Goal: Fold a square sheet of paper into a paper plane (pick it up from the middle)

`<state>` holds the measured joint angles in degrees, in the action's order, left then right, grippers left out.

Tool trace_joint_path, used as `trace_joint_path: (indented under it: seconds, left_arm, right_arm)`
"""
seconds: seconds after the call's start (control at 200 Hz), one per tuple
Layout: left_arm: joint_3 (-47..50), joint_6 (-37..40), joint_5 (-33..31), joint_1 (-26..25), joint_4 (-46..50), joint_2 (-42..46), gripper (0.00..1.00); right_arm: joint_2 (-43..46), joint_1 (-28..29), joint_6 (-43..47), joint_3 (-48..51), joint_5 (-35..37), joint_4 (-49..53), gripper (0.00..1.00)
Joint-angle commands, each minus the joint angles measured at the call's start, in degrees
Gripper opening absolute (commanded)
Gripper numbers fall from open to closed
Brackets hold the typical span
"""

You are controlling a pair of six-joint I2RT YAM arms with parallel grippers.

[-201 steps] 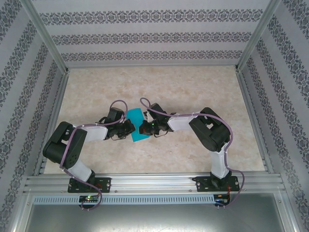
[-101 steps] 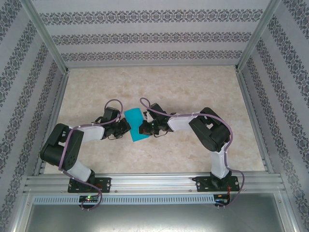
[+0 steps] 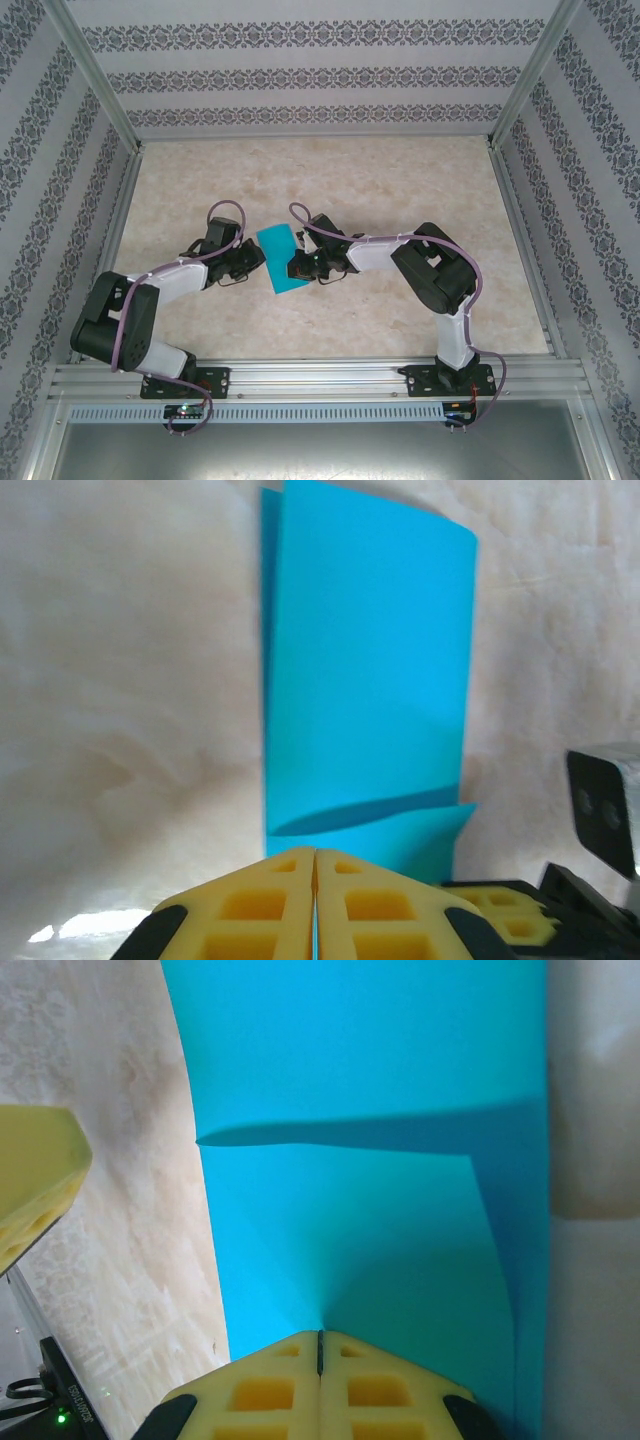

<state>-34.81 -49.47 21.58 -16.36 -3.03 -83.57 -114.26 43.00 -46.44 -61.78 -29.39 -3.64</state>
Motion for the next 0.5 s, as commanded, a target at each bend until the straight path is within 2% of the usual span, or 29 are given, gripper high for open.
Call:
trace_joint_path:
  seconds: [0.0, 0.305, 0.495]
  left_arm:
    - [-2.6, 1.7, 3.2, -2.6, -1.5, -1.5, 0.09]
    - [-2.4, -0.1, 5.0, -3.4, -5.3, -10.3, 0.06]
    - [-2.1, -0.2, 2.4, -3.4, -2.7, -12.2, 0.05]
  right_arm:
    - [-0.7, 0.9, -0.6, 0.6, 1.8, 5.2, 0.00]
    - [-0.4, 1.2, -0.8, -0.6, 1.1, 4.9, 0.00]
    - [1.2, 1.4, 0.0, -2.8, -0.2, 5.9, 0.00]
